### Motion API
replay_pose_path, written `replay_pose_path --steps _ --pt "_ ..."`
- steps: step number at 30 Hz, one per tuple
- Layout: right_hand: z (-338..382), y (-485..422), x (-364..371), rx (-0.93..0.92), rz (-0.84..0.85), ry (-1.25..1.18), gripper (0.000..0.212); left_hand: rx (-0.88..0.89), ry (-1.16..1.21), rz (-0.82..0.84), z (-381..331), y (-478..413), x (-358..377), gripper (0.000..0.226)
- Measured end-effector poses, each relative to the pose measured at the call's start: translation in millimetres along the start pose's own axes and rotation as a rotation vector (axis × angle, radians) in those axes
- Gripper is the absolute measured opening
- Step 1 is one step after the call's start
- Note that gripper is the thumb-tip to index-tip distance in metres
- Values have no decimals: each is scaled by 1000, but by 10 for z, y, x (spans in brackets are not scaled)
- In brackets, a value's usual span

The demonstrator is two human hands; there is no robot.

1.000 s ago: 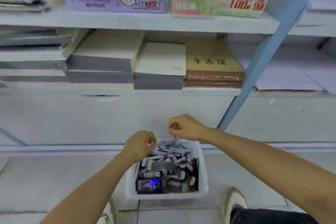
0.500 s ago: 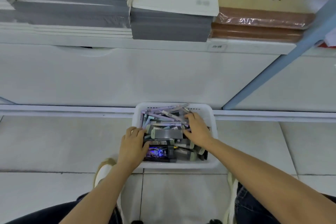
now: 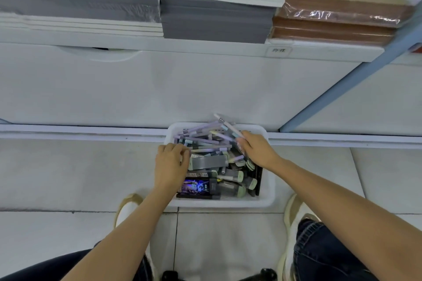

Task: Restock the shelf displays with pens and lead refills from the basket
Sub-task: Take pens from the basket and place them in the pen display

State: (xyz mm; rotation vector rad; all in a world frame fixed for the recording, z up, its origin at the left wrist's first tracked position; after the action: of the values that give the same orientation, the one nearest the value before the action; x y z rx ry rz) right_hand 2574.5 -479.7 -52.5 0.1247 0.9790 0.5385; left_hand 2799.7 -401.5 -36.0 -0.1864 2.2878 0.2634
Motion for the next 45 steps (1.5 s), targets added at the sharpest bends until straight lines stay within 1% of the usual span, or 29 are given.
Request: replay_pose_path --steps 2,4,6,8,9,10,12,14,15,17,18,19,21,22,23,25,28,30,33,35,37,40,42,45 --pt "85 35 -118 -42 -72 -16 24 -121 242 89 -81 -44 69 25" --pt "166 78 -190 -64 -121 -82 24 -268 504 231 -191 -21 210 30" --pt "282 134 -136 -84 -68 -186 22 -354 741 393 -350 32 381 37" --pt "452 217 20 -132 36 -190 21 -364 941 498 -526 81 491 41" --pt "549 264 108 -171 79 -194 20 -373 1061 500 -585 88 522 41" --pt "632 310 187 -206 115 -226 19 -413 1165 467 -605 90 539 37" --pt "707 357 312 -219 186 -327 18 -525 1252 351 -523 95 556 26" --pt "693 357 377 -206 237 -333 20 -557 1172 254 -368 96 541 23" --pt "648 331 372 -195 212 -292 23 -550 1091 209 -271 91 507 22" --pt "517 243 282 -161 53 -182 23 -538 965 114 -82 81 382 19" --pt "458 201 242 -149 -28 -116 20 -536 954 81 1 82 329 18" --pt "420 162 246 -139 -56 -36 20 -535 957 62 76 82 295 18" --pt "402 98 394 -151 25 180 33 -543 934 52 193 103 255 21" --pt "399 80 476 -164 59 257 39 -550 899 56 244 112 254 22" --pt "393 69 523 -164 61 284 43 -549 862 65 282 119 262 22" --pt "357 67 560 -142 52 261 44 -528 793 92 323 120 281 23" --pt "320 100 615 -157 66 250 40 -483 685 118 340 112 289 22" --pt "323 109 654 -168 92 227 37 -450 610 103 355 99 270 21" --pt "313 89 612 -160 132 109 30 -412 492 47 406 83 213 16" --pt "278 66 507 -164 158 48 29 -396 455 40 426 75 199 13" --pt "214 54 405 -159 212 33 30 -386 389 86 418 76 221 16" --pt "114 91 327 -119 299 23 27 -366 232 271 359 116 364 19" --pt "73 121 271 -87 274 -16 28 -338 168 320 332 146 439 16" --pt "7 146 169 -14 172 -102 26 -356 209 253 328 145 444 15"
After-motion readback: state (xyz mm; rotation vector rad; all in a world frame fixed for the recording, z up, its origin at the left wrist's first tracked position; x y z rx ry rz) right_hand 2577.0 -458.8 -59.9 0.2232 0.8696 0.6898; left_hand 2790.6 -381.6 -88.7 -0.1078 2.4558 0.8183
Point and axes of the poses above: each hand's wrist, its own y-axis away from the middle knuckle, its own x-axis out of the palm, z = x × y, the point moved 7 cm from there along -y, towards the middle knuckle, and after that the axes turned 4 degrees about y, right-handed, at the moved point
